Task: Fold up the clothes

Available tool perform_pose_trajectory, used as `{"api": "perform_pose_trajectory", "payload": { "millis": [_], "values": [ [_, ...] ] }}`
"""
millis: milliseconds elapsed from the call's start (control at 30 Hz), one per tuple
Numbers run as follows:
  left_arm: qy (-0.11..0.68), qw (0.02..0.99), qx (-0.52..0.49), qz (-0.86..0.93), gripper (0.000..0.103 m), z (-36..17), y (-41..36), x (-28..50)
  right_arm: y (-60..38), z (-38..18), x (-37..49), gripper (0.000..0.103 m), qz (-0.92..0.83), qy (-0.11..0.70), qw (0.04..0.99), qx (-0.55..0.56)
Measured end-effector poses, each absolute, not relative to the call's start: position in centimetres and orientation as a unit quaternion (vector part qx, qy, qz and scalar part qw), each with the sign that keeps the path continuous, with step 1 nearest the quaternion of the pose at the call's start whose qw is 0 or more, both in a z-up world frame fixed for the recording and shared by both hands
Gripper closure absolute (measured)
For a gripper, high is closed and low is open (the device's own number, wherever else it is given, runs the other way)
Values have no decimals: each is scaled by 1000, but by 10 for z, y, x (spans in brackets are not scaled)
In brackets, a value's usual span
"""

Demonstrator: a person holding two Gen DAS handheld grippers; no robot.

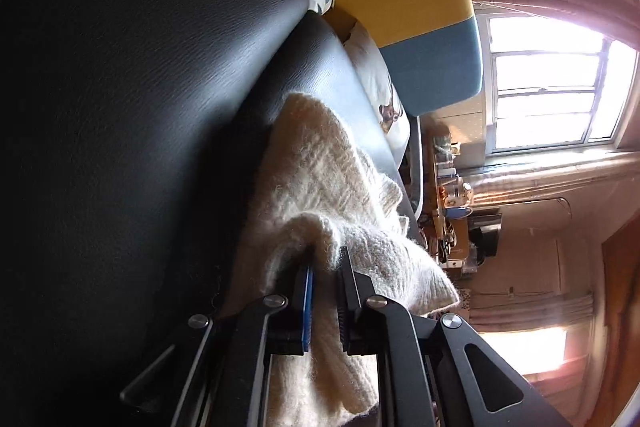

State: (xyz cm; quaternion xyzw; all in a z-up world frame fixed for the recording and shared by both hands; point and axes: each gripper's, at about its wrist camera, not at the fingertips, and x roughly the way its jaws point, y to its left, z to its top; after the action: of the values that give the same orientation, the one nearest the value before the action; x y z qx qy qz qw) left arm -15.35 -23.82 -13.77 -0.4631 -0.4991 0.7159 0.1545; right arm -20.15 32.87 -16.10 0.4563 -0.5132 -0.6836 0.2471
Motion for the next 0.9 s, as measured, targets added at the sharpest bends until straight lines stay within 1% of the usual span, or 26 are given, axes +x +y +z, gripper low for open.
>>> {"api": "perform_pose_trajectory", "payload": {
  "millis": [67, 100, 133, 167, 200, 233, 267, 300, 333, 467, 500, 667, 700, 733, 800, 900],
  "values": [
    [-504, 152, -467, 710, 91, -137, -241, -129, 332, -161, -177, 90, -674, -519, 256, 460],
    [-507, 151, -469, 707, 91, -136, -243, -117, 333, -161, -166, 86, -667, -525, 260, 460],
    [-510, 149, -471, 704, 91, -134, -243, -107, 335, -158, -154, 78, -662, -531, 264, 458],
    [-513, 146, -471, 702, 89, -130, -244, -97, 335, -153, -144, 73, -660, -536, 268, 453],
    [-516, 147, -467, 703, 86, -125, -245, -88, 334, -147, -134, 65, -658, -540, 273, 447],
    [-514, 149, -462, 707, 78, -119, -244, -80, 331, -141, -126, 52, -658, -539, 283, 444],
    [-510, 152, -459, 711, 72, -115, -242, -75, 327, -135, -119, 44, -657, -535, 294, 442],
    [-505, 155, -458, 715, 59, -111, -239, -70, 321, -130, -114, 32, -660, -527, 301, 444],
    [-499, 161, -459, 717, 53, -109, -235, -68, 315, -126, -110, 27, -663, -517, 306, 447],
    [-466, 184, -468, 728, 52, -100, -214, -63, 291, -122, -108, 27, -673, -485, 305, 469],
    [-458, 185, -470, 731, 51, -98, -209, -62, 289, -124, -106, 27, -675, -481, 305, 469],
    [-435, 182, -480, 740, 51, -100, -200, -67, 286, -128, -113, 27, -670, -485, 301, 474],
    [-434, 185, -480, 740, 57, -100, -196, -69, 287, -125, -111, 27, -670, -485, 303, 473],
    [-434, 193, -479, 738, 67, -99, -193, -72, 289, -122, -108, 27, -671, -485, 304, 472],
    [-450, 211, -474, 727, 77, -98, -194, -77, 289, -112, -110, 27, -672, -490, 315, 457],
    [-484, 224, -456, 712, 78, -95, -204, -83, 294, -102, -120, 27, -679, -501, 315, 435]
  ]
}}
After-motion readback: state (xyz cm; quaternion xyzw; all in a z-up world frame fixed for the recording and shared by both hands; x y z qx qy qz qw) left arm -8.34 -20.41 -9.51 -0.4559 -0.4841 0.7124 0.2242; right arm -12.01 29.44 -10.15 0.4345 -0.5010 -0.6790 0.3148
